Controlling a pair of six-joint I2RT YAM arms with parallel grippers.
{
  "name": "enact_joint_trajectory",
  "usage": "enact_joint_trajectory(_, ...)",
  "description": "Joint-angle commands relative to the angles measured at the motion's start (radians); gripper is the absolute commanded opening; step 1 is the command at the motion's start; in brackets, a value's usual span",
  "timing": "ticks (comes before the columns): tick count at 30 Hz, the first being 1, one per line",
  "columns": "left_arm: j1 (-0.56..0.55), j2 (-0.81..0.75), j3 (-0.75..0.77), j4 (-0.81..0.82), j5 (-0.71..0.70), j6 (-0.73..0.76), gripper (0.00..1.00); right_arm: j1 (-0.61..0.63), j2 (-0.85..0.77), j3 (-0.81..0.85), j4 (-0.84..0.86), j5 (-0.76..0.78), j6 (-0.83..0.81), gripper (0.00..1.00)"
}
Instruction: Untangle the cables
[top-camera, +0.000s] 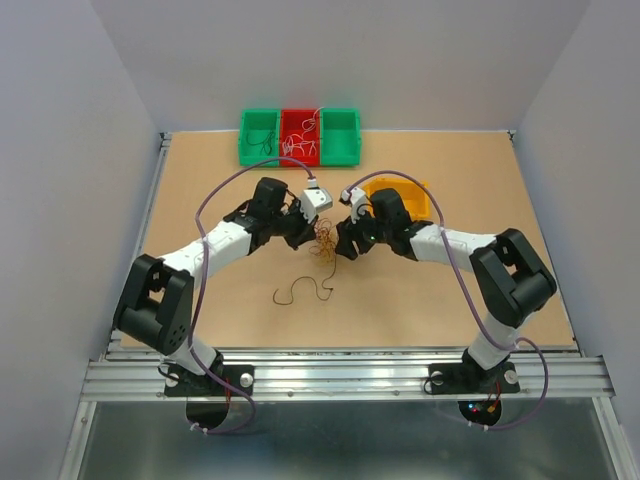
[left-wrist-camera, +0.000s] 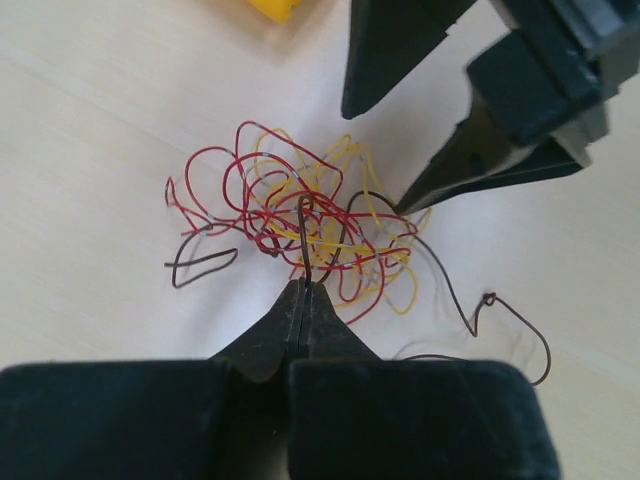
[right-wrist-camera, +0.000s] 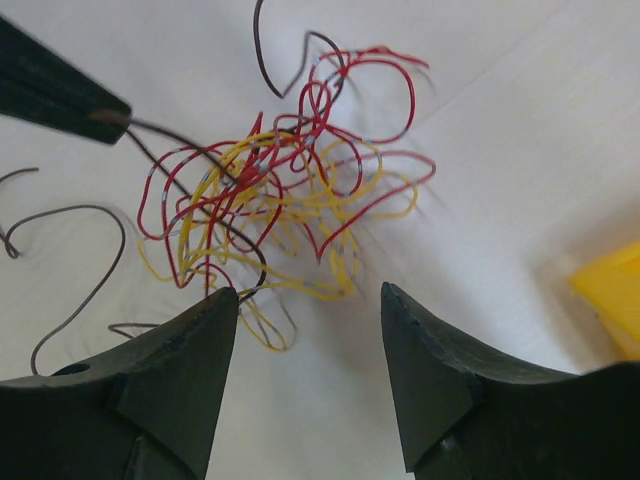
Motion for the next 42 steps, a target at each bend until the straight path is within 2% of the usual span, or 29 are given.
enact_joint_trajectory(1, -0.002, -0.09, -0.034, 0.06, -0.005, 0.014, 0.0, 0.003, 0.055, 0.101, 0.078, -0.036, -0.019, 0.65)
enact_joint_trajectory(2, -0.002, -0.099, -0.038, 0.063, -0.004, 0.014, 0.0, 0.003, 0.066, 0.107, 0.08, -0.043, -0.019, 0.64)
enact_joint_trajectory(4, -0.002, -0.117, -0.045, 0.071, -0.007, 0.014, 0.0, 0.003, 0.087, 0.119, 0.083, -0.062, -0.02, 0.57)
enact_joint_trajectory(8, -0.001, -0.122, -0.05, 0.072, -0.024, 0.019, 0.0, 0.003, 0.092, 0.131, 0.084, -0.071, -0.016, 0.27)
enact_joint_trajectory(10, -0.001, -0.113, -0.048, 0.071, -0.039, 0.019, 0.0, 0.003, 0.087, 0.125, 0.084, -0.077, -0.019, 0.22)
enact_joint_trajectory(11, -0.001, -0.108, -0.045, 0.069, -0.044, 0.017, 0.12, 0.003, 0.081, 0.122, 0.084, -0.085, -0.02, 0.22)
enact_joint_trajectory(13, -0.002, -0.095, -0.045, 0.069, -0.054, 0.017, 0.23, 0.003, 0.076, 0.112, 0.084, -0.094, -0.023, 0.23)
enact_joint_trajectory(14, -0.001, -0.088, -0.042, 0.069, -0.056, 0.017, 0.32, 0.003, 0.073, 0.11, 0.084, -0.094, -0.025, 0.23)
enact_joint_trajectory(16, -0.001, -0.071, -0.038, 0.071, -0.068, 0.019, 0.39, 0.003, 0.067, 0.101, 0.083, -0.091, -0.028, 0.23)
enact_joint_trajectory(24, 0.001, -0.004, -0.013, 0.067, -0.129, 0.014, 0.46, 0.005, 0.044, 0.081, 0.084, -0.083, -0.035, 0.23)
enact_joint_trajectory(31, 0.045, -0.058, -0.025, 0.043, -0.131, -0.012, 0.53, 0.003, 0.05, 0.084, 0.083, -0.073, -0.031, 0.24)
enact_joint_trajectory(35, 0.103, -0.07, -0.042, -0.012, -0.068, 0.004, 0.56, 0.003, 0.043, 0.076, 0.083, -0.066, -0.028, 0.24)
enact_joint_trajectory(42, 0.114, 0.019, 0.013, -0.09, 0.027, 0.022, 0.57, 0.005, 0.041, 0.073, 0.083, -0.053, -0.029, 0.25)
